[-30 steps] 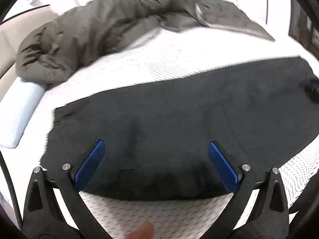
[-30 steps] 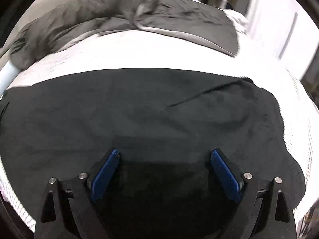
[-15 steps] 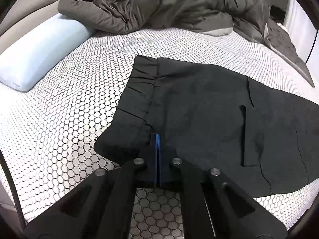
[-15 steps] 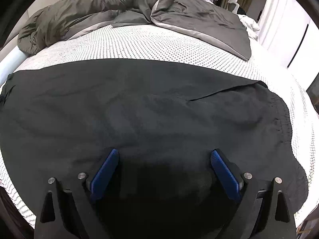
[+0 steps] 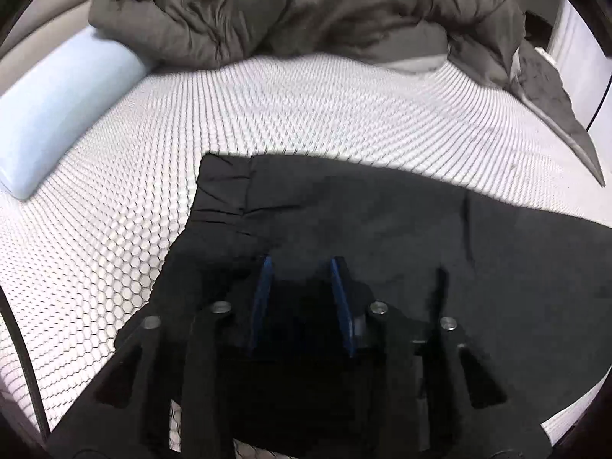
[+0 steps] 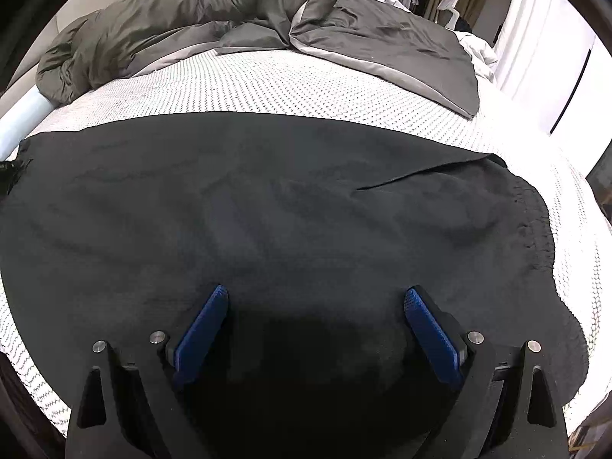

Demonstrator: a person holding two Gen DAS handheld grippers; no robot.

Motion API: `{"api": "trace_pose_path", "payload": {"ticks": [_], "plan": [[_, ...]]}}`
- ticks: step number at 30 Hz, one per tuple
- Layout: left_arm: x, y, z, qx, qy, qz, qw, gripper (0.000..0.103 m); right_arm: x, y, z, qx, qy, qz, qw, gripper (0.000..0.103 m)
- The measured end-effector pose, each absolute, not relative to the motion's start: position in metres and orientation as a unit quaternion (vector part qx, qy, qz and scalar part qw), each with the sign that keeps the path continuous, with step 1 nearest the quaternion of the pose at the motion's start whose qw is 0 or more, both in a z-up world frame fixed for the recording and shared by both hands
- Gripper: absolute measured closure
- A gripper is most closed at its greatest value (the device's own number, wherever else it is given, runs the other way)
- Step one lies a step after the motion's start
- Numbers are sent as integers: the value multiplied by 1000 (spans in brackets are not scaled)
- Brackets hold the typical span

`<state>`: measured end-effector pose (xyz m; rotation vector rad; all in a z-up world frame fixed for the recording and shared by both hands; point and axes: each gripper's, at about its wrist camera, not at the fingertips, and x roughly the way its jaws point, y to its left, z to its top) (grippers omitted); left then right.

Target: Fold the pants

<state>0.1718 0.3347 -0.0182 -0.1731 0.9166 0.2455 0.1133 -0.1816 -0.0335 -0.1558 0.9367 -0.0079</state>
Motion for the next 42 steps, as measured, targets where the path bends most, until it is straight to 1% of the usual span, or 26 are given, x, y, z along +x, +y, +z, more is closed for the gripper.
{"api": "trace_pose_path", "payload": {"ticks": [1,3,4,6,8,9,10,12,15,16,17,18,20,22,23,25,29,31,34,35,37,38,41,42], "plan": [[173,328,-13,-79,430,98,894,73,112,-182,-33,-76,449,-4,890,8],[181,313,-7,-64,427,65,900,68,108,-182,-32,-80,447,-4,891,8],[187,305,-7,-53,431,62,899,65,108,-181,-32,-83,446,-4,891,8],[207,300,-15,-34,450,58,890,62,107,-178,-32,-87,445,-2,891,8],[233,314,-31,-20,477,90,874,62,107,-178,-33,-86,444,0,892,8],[238,324,-37,-31,483,109,868,62,106,-179,-32,-82,443,3,893,8],[244,338,-42,-67,480,118,867,62,105,-181,-32,-79,443,5,893,8],[242,346,-39,-101,472,123,867,62,102,-187,-31,-69,442,7,895,8],[230,328,-24,-82,460,138,873,62,94,-196,-27,-59,438,1,897,8],[221,313,-15,-77,447,124,882,58,92,-198,-26,-55,436,3,898,8],[212,301,-8,-74,437,110,889,49,89,-199,-25,-52,434,5,899,8],[205,285,-2,-66,428,93,896,44,86,-199,-23,-49,431,8,901,8],[188,242,11,-40,407,59,911,24,83,-195,-22,-49,429,16,902,8],[177,191,24,-19,397,10,918,14,79,-184,-23,-63,427,32,901,8],[170,167,27,-12,395,-13,919,13,78,-179,-23,-71,427,40,901,8],[152,109,31,-14,387,-60,920,1,71,-170,-25,-96,427,55,897,8],[130,2,23,-9,391,-160,906,1,53,-184,-31,-132,427,28,894,8],[118,-56,15,27,392,-212,895,1,41,-214,-27,-136,410,-41,901,8],[105,-111,1,80,384,-236,889,1,28,-262,-21,-157,381,-190,891,8],[105,-119,-4,86,386,-245,885,1,25,-278,-21,-136,382,-207,890,8],[103,-138,-16,95,397,-256,876,1,19,-317,-30,-41,408,-184,893,8],[110,-138,-21,99,403,-254,874,1,17,-332,-35,-12,414,-176,893,8],[115,-140,-27,95,409,-258,870,1,6,-355,-30,2,406,-215,888,8],[118,-136,-28,93,408,-260,870,1,-1,-363,-24,31,398,-215,891,8]]}}
